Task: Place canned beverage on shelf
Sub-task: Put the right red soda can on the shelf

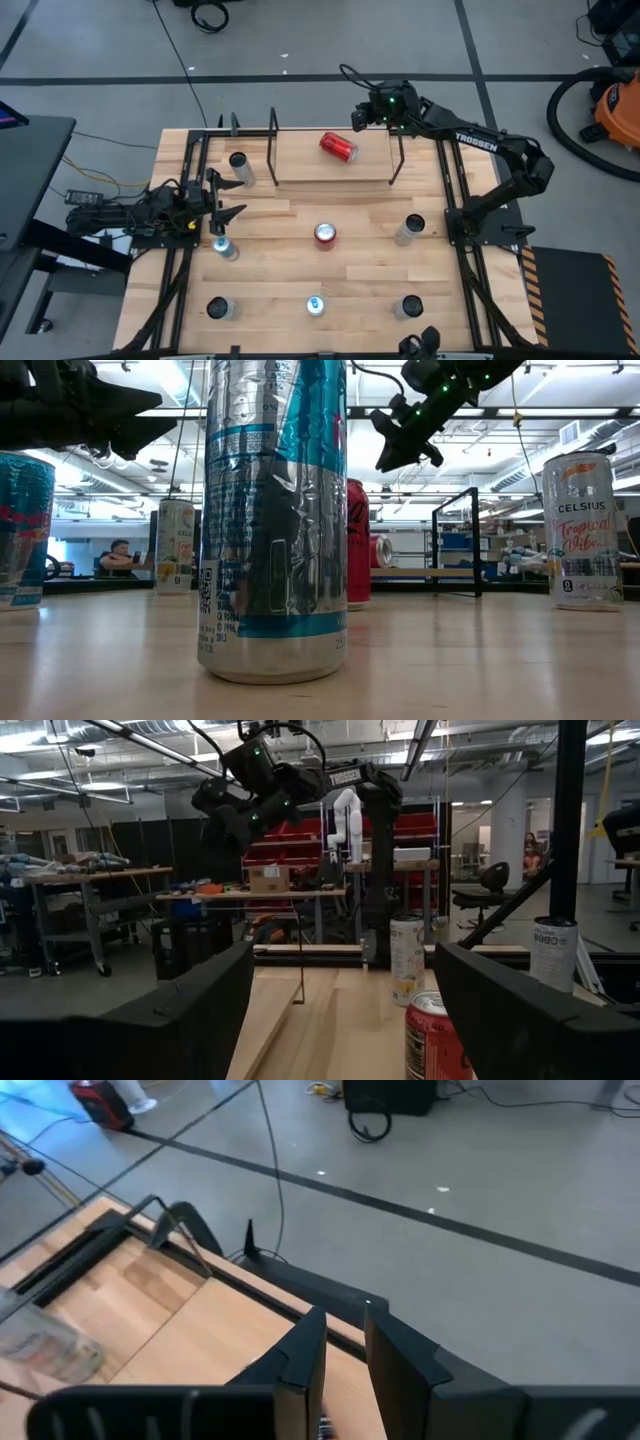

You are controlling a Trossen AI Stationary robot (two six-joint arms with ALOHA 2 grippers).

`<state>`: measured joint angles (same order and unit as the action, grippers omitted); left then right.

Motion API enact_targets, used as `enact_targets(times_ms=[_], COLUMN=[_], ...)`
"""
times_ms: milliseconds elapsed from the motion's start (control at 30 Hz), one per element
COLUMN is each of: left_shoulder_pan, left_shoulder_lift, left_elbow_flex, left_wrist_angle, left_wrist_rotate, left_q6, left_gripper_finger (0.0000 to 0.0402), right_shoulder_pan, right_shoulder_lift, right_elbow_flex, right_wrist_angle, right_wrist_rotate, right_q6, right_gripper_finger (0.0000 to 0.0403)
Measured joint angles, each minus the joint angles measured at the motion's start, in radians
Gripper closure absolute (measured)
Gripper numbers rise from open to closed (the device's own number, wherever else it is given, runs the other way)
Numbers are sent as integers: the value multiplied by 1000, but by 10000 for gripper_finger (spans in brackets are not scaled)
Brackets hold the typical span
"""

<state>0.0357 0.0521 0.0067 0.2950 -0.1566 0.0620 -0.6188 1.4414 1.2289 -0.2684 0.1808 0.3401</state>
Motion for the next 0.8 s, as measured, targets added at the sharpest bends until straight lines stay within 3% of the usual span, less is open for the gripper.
enact_targets(times_ms=[167,467,800], left_shoulder_pan=[0,0,0], left_shoulder_lift=[0,0,0], left_elbow_flex=[0,0,0], left_wrist_angle=[0,-1,-1], left_wrist_rotate=[0,0,0], left_q6=[0,0,2], left_gripper_finger=[86,86,86], right_shoulder_pan=[-9,-46,-40], right_shoulder_lift=[0,0,0], right_elbow_flex=[0,0,0], right_wrist_angle=[-3,-16,-18], right_wrist_rotate=[-12,-160,-127], right_q6=[-56,-80,-160], right_gripper_finger=[321,314,305])
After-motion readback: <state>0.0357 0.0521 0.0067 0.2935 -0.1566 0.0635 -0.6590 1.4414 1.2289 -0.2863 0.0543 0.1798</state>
